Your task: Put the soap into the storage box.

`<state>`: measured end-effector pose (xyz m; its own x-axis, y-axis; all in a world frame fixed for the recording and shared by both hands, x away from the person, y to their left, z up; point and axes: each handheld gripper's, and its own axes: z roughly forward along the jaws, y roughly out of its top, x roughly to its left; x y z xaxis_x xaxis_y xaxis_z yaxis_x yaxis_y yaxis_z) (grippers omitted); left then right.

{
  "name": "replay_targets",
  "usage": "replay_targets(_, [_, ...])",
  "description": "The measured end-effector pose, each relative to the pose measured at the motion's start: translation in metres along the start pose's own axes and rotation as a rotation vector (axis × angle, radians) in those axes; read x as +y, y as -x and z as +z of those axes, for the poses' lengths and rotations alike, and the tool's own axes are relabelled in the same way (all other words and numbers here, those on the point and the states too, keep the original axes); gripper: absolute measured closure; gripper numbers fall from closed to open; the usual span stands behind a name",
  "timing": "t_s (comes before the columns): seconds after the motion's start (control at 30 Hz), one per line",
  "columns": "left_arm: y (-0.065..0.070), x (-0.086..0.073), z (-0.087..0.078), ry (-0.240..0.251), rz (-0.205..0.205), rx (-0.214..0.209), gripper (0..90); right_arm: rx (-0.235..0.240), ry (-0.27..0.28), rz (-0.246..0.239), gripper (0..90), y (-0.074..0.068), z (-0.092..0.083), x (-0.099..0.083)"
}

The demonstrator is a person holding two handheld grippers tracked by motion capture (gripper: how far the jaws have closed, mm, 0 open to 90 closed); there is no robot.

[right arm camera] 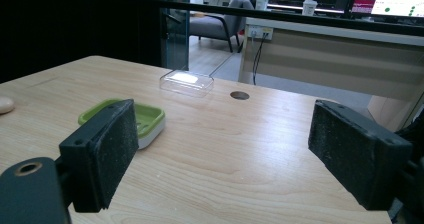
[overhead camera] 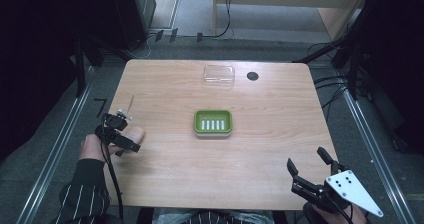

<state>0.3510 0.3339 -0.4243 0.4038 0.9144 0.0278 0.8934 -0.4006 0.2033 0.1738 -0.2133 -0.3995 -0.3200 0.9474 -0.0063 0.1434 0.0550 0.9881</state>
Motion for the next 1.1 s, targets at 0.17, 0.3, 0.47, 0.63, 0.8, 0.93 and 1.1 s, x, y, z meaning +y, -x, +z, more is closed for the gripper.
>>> replay_targets(0.17, [-0.003, 0.009, 0.004, 0.013, 0.003, -0.012, 0.0, 0.001, -0.002, -0.007, 13.2, -0.001, 0.001, 0.000])
replay_targets(0.3, [-0.005, 0.015, 0.009, 0.009, 0.006, -0.015, 0.0, -0.002, -0.002, -0.003, 13.2, -0.001, 0.000, 0.000])
replay_targets(0.47, [-0.007, 0.021, 0.016, -0.009, 0.013, -0.013, 0.0, -0.001, -0.002, -0.006, 13.2, -0.001, 0.001, 0.000])
replay_targets(0.63, [-0.012, 0.024, 0.021, -0.020, 0.010, -0.009, 2.4, -0.002, -0.003, -0.004, 13.2, -0.001, 0.000, 0.000])
replay_targets(0.8, [-0.013, 0.026, 0.024, -0.021, 0.010, -0.020, 14.1, -0.003, -0.003, -0.003, 13.2, -0.001, 0.000, 0.000])
replay_targets(0.93, [-0.012, 0.026, 0.028, -0.030, 0.008, -0.010, 16.3, -0.001, -0.002, -0.009, 13.2, -0.001, 0.000, 0.000])
replay_targets(1.1, [-0.008, 0.026, 0.032, -0.045, 0.028, 0.015, 26.3, -0.001, 0.001, -0.003, 13.2, 0.000, -0.001, 0.000])
